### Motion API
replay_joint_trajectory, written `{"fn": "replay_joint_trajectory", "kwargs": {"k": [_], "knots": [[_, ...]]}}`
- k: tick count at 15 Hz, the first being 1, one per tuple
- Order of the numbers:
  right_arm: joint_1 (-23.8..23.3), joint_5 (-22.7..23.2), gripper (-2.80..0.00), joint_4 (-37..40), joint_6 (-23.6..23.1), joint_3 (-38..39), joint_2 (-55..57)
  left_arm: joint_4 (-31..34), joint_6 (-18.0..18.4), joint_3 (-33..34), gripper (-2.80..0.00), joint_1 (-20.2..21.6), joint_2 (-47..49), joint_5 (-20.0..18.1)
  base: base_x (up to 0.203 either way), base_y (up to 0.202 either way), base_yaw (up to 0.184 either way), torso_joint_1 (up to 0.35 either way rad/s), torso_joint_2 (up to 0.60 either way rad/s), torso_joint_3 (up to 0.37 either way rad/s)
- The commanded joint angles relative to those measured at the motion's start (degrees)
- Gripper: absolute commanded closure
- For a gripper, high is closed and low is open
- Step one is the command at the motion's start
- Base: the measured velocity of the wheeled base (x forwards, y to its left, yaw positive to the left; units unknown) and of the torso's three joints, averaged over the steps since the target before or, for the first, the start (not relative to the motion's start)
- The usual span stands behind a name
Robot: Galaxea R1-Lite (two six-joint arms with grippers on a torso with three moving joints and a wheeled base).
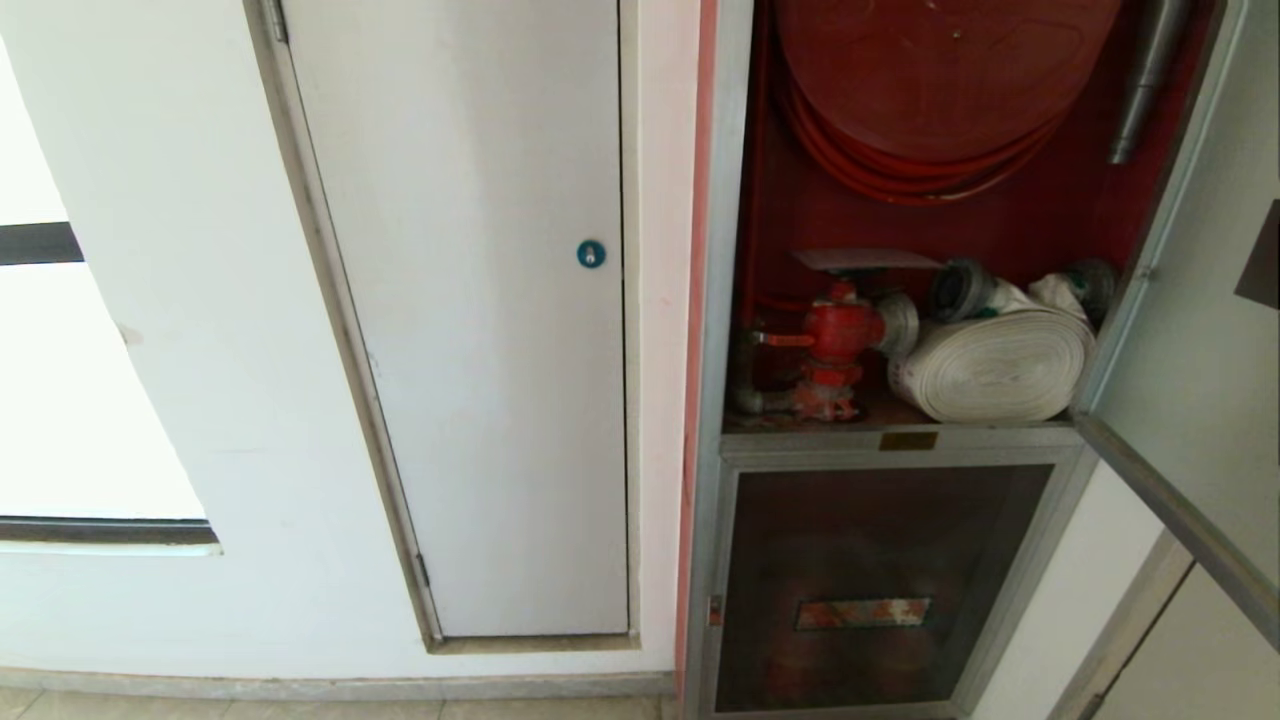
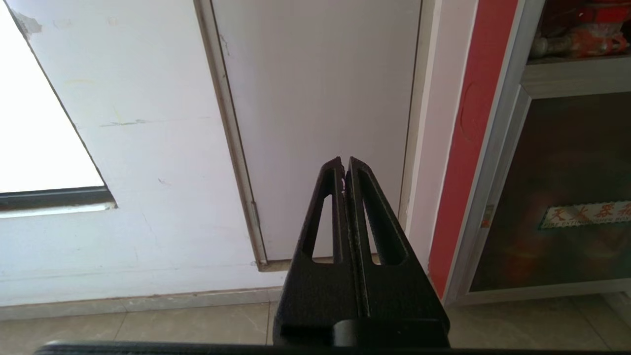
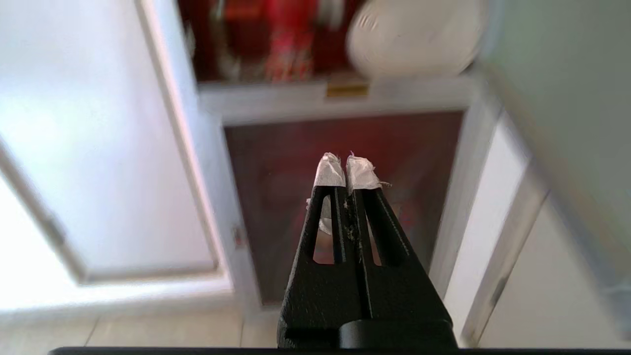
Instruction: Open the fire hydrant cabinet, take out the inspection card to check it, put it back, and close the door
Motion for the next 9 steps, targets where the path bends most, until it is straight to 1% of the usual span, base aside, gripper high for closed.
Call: {"fn": "replay_joint_trajectory", "kwargs": {"k": [1, 2, 4, 7, 9], "knots": [[0.0, -3.2, 0.0, 1.6, -0.4, -7.3, 1.0, -0.1, 0.0, 1.3, 0.0, 0.0, 0.0, 0.0, 0.0, 0.0, 0.0, 0.0, 0.0, 0.0], [0.0, -5.4, 0.0, 2.6, -1.1, -10.7, 2.2, -0.1, -0.1, 1.2, 0.0, 0.0, 0.0, 0.0, 0.0, 0.0, 0.0, 0.0, 0.0, 0.0], [0.0, -10.6, 0.0, 3.0, -2.4, -14.9, 7.0, -0.1, 0.0, 1.3, 0.0, 0.0, 0.0, 0.0, 0.0, 0.0, 0.0, 0.0, 0.0, 0.0], [0.0, -14.8, 0.0, 1.9, -2.8, -21.3, 14.8, -0.1, 0.0, 1.3, 0.0, 0.0, 0.0, 0.0, 0.0, 0.0, 0.0, 0.0, 0.0, 0.0], [-0.7, -18.3, 0.0, -1.1, -2.8, -25.1, 19.6, -0.1, 0.0, 1.3, 0.0, 0.0, 0.0, 0.0, 0.0, 0.0, 0.0, 0.0, 0.0, 0.0]]}}
